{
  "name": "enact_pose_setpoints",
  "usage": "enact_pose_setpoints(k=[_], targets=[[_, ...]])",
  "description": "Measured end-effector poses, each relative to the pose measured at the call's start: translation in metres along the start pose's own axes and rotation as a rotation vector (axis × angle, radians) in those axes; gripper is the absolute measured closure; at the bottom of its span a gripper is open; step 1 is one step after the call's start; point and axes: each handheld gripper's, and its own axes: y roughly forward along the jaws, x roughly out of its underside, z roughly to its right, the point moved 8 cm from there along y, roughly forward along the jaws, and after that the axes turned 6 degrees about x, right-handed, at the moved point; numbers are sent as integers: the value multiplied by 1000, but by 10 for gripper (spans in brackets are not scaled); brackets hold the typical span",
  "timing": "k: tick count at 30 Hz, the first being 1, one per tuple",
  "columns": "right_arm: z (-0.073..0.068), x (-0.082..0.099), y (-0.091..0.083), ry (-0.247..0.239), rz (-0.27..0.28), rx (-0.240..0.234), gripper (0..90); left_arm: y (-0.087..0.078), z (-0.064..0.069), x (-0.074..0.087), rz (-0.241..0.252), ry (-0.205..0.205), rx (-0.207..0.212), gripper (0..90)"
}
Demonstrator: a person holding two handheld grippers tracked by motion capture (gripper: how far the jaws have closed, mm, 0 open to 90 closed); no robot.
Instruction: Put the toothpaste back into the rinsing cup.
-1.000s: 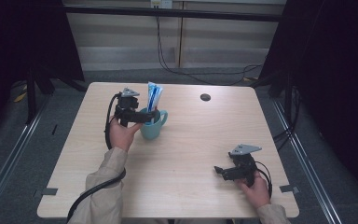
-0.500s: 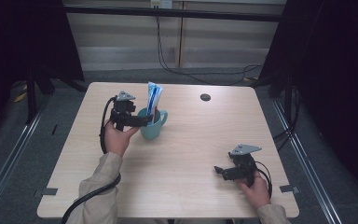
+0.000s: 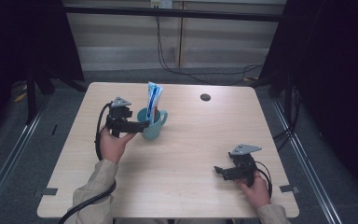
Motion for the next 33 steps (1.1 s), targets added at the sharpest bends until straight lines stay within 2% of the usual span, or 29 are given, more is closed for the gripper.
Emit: enact_pose_setpoints(k=[16,18,33], targets=[[0,0,0,1,0,0,128,-3,-1,23,-21,-21,0,152],[0,0,0,0,0,0,127,-5,-1,23,-9,-20,5,151],[0,0,0,0,0,0,127,-9,3,37,-13,-7,25,148]])
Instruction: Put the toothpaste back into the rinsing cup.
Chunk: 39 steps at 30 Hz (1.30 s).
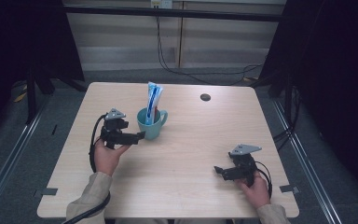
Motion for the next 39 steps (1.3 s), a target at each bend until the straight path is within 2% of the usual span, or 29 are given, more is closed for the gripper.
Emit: enact_pose_setpoints(k=[4,10,13,21,39], targets=[[0,0,0,0,0,0,128,2,2,9,-8,5,13,147],[0,0,0,0,0,0,128,3,2,21,-9,-12,14,147],[0,0,0,0,0,0,128,4,3,26,-21,-1,14,147],[0,0,0,0,0,0,128,8,3,42,-39,-5,19,145],[0,0,0,0,0,0,128,12,2,64,-77,5,6,137]])
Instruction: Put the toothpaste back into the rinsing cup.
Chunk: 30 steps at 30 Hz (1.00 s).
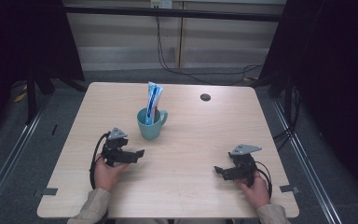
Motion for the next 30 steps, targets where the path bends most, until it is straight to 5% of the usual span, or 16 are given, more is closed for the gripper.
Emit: enact_pose_setpoints(k=[30], targets=[[0,0,0,0,0,0,128,6,-9,26,-59,21,-54,106]])
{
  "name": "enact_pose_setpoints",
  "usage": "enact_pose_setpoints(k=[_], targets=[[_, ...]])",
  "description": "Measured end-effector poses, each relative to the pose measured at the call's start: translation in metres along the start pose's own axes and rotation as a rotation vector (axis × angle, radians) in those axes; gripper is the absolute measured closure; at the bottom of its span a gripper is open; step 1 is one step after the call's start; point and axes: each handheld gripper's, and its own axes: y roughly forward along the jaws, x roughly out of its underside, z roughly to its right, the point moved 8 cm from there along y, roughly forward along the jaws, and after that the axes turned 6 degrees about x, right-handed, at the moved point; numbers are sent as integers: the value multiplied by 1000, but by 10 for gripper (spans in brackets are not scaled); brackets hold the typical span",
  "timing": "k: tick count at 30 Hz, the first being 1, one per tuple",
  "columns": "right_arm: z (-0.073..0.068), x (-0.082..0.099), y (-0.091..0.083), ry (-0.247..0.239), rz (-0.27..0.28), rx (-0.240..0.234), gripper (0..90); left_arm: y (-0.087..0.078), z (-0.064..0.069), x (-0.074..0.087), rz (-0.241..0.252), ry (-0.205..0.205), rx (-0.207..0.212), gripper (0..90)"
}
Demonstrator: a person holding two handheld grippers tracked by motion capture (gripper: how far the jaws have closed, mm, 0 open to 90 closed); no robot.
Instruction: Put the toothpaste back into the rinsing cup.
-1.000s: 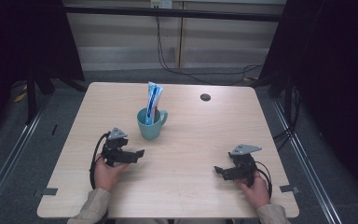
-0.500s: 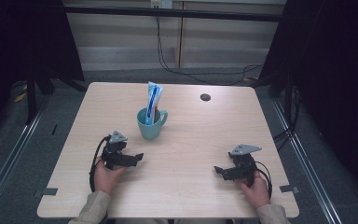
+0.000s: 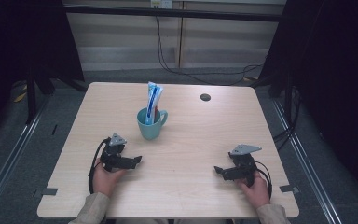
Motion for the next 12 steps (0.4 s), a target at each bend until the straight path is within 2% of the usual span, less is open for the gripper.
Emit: enact_pose_setpoints(k=[4,8,10,12], targets=[[0,0,0,0,0,0,128,0,-1,1,5,1,-4,105],[0,0,0,0,0,0,128,2,1,2,-4,40,-30,103],[0,0,0,0,0,0,128,2,1,3,-25,69,-44,96],[0,0,0,0,0,0,128,2,1,3,-26,69,-43,91]])
